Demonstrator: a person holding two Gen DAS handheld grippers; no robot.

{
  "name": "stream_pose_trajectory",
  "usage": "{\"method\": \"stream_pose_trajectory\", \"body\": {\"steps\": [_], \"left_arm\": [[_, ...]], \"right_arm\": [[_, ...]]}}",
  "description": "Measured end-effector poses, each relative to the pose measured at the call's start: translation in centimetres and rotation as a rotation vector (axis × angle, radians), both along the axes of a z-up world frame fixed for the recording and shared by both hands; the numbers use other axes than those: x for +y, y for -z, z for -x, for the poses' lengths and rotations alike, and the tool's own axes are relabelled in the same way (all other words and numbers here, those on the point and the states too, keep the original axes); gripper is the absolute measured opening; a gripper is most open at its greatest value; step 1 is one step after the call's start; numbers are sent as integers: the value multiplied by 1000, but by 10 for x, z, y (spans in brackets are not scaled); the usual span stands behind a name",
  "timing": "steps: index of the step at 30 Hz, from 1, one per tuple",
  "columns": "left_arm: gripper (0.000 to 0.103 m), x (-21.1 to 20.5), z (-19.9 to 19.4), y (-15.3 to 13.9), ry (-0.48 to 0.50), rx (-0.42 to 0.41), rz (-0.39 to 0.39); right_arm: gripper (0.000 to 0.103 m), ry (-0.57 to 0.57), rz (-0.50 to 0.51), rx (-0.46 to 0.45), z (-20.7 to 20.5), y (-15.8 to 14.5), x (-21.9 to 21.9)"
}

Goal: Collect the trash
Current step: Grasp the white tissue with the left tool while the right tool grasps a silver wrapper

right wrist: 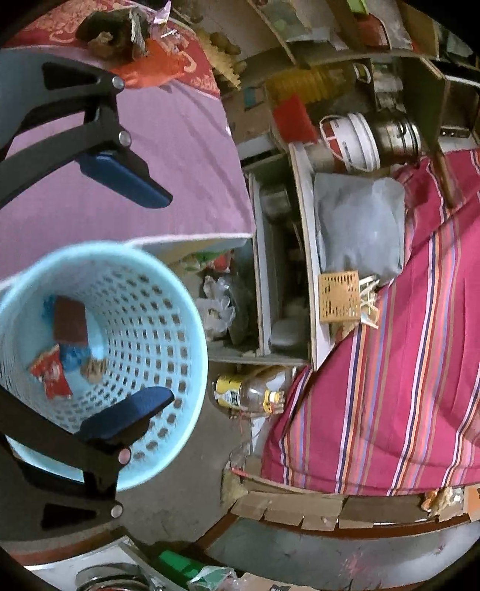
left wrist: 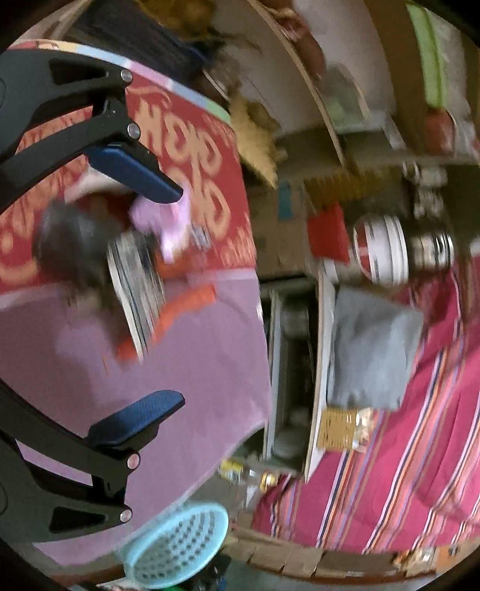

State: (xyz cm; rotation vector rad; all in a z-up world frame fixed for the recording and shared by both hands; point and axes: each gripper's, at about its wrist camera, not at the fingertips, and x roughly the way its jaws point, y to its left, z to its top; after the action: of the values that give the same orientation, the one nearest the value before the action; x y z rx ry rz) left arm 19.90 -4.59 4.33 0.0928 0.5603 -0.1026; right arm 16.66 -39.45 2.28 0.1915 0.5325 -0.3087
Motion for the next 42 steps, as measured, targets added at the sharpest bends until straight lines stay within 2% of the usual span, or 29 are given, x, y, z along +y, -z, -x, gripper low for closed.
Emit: {"method": "stream_pose_trajectory", "body": {"steps": [4,8,11,13,16,21,24,26,28,32,35,42], "left_arm": [[98,38,-5,4,-52,14,-7],[98,72,-6,7,-86,3,-28],[98,97,-17,19,-116,45,1],[98,113,-26,30,-110,104,44],[98,123,-33,44,-103,156,59],[95,120,-39,55,-52,182,71],[80,112,-44,65,-22,207,35],[62,108,-49,72,-5,234,25],[54,107,-51,75,11,248,39],[27,107,-48,70,35,228,37],[20,108,-46,66,35,211,31],[18,123,-38,49,14,161,55]], "right_arm": [[99,21,26,-8,-6,-1,19],[99,64,9,-17,-12,-3,31],[99,83,24,-35,-16,-4,47],[99,52,55,-32,-20,-4,62],[99,-17,77,-9,-28,0,82],[99,-84,65,34,-39,11,101],[99,-104,66,48,-44,15,112],[99,-120,71,56,-48,17,122],[99,-134,77,59,-50,18,132],[99,-174,86,56,-52,15,154],[99,-226,94,55,-52,14,176],[99,-362,140,67,-46,12,228]]}}
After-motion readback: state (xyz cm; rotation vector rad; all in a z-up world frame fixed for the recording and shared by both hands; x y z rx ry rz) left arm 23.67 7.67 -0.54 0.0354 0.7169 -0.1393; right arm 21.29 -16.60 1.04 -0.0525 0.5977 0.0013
